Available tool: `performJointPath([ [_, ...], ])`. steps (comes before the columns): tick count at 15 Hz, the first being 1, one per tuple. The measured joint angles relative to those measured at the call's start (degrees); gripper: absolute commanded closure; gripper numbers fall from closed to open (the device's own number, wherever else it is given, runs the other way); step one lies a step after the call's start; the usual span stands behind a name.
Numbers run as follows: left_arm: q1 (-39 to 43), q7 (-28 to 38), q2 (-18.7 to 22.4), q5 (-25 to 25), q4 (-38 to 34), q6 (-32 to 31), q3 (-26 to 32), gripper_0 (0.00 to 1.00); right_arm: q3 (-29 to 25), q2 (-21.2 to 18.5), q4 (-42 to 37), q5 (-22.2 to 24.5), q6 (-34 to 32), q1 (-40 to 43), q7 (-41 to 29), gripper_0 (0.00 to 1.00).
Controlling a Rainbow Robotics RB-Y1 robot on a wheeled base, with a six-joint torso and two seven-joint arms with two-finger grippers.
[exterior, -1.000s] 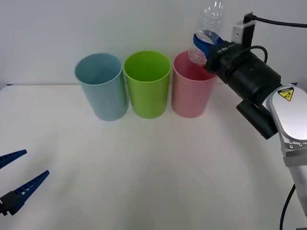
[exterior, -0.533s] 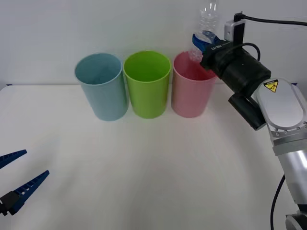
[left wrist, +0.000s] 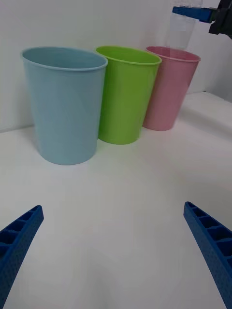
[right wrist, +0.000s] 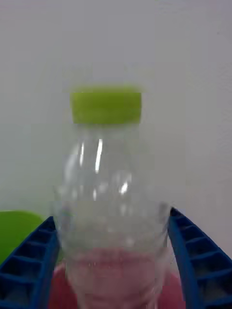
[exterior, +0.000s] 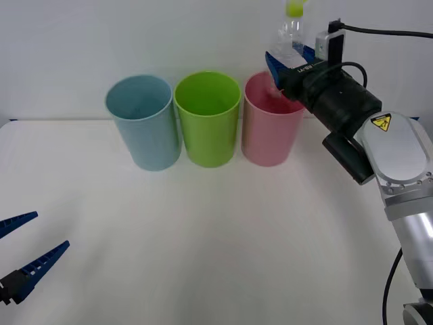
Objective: Grasp the object on the table and drop it into the matching bin: aluminum can to the light blue bin, PET bottle to the pink bin.
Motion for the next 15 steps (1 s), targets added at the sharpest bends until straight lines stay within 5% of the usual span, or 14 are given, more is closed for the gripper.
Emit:
performJointPath([
  [10,0.0,0.0,0.0,0.0,0.0,0.0,0.0,0.0,0.2,0.0,0.0,-1.0,-0.5,0.1,-0.3,0.0],
  [15,0.0,0.0,0.0,0.0,0.0,0.0,0.0,0.0,0.2,-2.7,-6.8,-9.5,-8.4,2.8,-1.0,0.0],
])
